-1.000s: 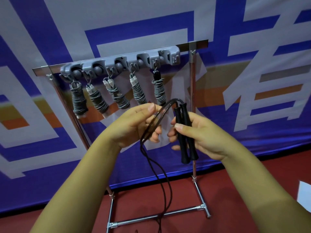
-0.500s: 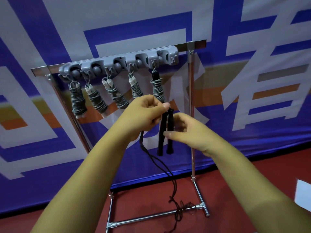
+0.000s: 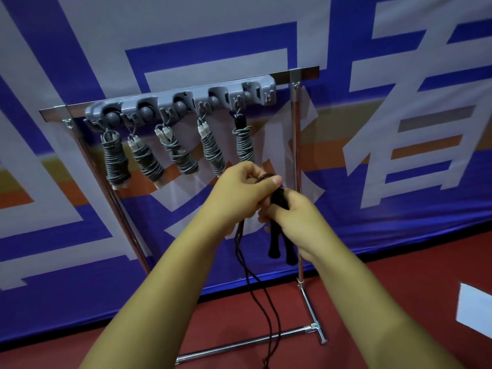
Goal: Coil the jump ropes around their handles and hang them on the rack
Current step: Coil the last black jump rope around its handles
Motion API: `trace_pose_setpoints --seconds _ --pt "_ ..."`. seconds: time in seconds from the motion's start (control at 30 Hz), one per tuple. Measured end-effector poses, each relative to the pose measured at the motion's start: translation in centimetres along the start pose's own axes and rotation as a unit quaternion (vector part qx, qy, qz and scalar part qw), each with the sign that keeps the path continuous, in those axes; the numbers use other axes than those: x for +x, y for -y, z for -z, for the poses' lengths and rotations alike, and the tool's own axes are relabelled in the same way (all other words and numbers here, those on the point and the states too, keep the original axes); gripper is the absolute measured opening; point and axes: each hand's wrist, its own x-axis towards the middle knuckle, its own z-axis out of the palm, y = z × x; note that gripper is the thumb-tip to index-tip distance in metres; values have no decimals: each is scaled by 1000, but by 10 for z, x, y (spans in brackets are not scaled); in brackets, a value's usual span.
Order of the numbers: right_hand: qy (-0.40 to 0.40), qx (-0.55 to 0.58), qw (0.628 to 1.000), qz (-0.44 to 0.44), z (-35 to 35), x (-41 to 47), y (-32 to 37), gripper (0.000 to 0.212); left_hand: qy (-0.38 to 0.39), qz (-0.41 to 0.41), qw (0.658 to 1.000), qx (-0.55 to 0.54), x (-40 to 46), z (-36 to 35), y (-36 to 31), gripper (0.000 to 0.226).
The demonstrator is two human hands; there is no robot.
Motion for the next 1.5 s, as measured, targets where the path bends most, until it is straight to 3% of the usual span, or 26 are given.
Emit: trace_pose_setpoints --seconds 0.1,0.33,0.47,0.57,0.7,0.9,1.03,1.17,1.3,1.5 --pt "52 94 994 -18 2 -3 3 13 11 -5 1000 24 -1 4 0 29" --pt "122 249 960 -41 14 -7 7 6 107 55 987 -103 -15 28 16 26" --pt "87 296 951 -29 7 -3 6 14 148 71 977 -134 -21 25 23 27" --pt "11 354 935 -5 10 2 9 17 180 94 966 -158 -30 22 34 28" --pt "-57 363 929 48 12 6 15 18 201 130 936 -259 -42 13 51 30" --pt "-99 325 939 58 7 10 20 18 145 99 945 -277 -47 0 51 19" --pt "-132 354 923 70 4 12 16 15 100 102 952 -271 -50 -1 47 14" --pt "-129 377 914 71 -3 10 15 15 -11 101 981 -167 -51 -19 50 15" --pt "-115 382 912 96 -13 6 16 17 -17 51 996 -70 -49 -35 49 27" --pt "-128 355 918 117 -23 3 21 25 -87 16 992 -90 -41 -46 41 26"
